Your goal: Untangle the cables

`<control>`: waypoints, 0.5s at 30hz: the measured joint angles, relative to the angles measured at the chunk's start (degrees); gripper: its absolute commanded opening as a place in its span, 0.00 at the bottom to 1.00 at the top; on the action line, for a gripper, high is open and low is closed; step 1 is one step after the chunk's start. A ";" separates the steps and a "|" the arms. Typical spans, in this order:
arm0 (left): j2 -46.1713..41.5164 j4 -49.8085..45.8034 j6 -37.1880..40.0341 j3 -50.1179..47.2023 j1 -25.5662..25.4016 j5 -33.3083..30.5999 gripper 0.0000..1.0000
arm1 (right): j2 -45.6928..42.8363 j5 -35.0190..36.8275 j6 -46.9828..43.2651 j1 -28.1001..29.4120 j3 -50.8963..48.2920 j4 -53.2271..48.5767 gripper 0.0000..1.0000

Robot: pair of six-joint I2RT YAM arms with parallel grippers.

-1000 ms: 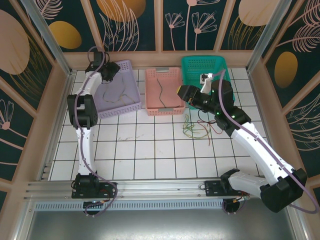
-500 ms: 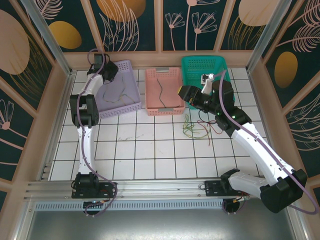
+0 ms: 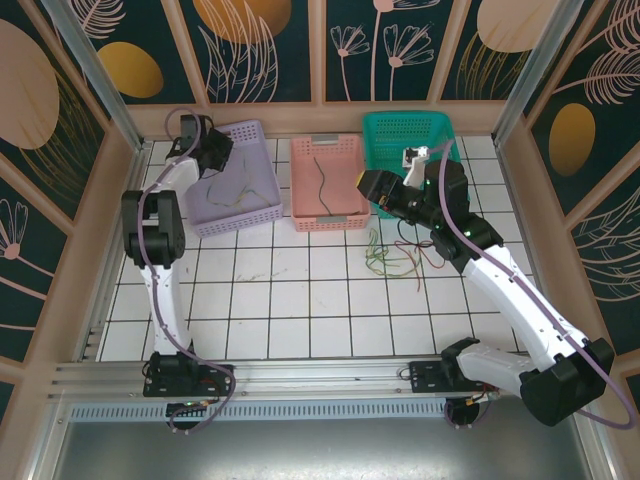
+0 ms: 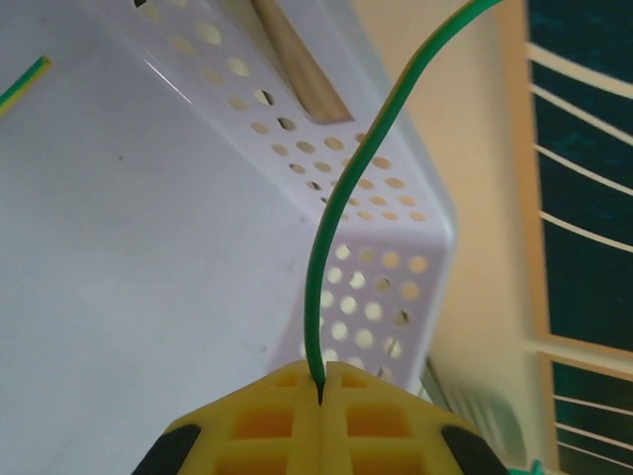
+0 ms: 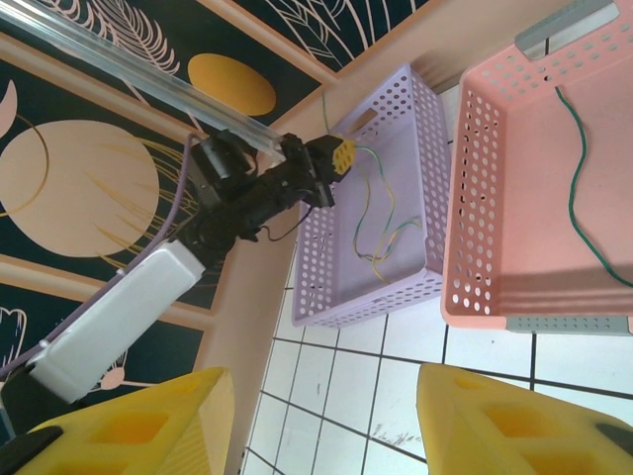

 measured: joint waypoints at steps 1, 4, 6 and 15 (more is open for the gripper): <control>-1.75 0.72 -0.83 -1.97 0.00 -0.07 0.00 | 0.00 -0.04 0.00 0.00 0.00 0.04 0.52; -5.64 2.89 -3.61 -7.10 0.00 -0.13 0.00 | 0.00 -0.61 0.00 0.00 0.00 0.35 0.52; -6.80 3.96 -5.46 -9.62 0.00 -0.11 0.00 | 0.00 -0.90 0.00 0.00 0.00 0.37 0.52; -6.97 4.74 -12.94 -14.91 0.00 1.01 0.00 | -0.17 -1.09 0.00 0.00 -0.37 0.46 0.52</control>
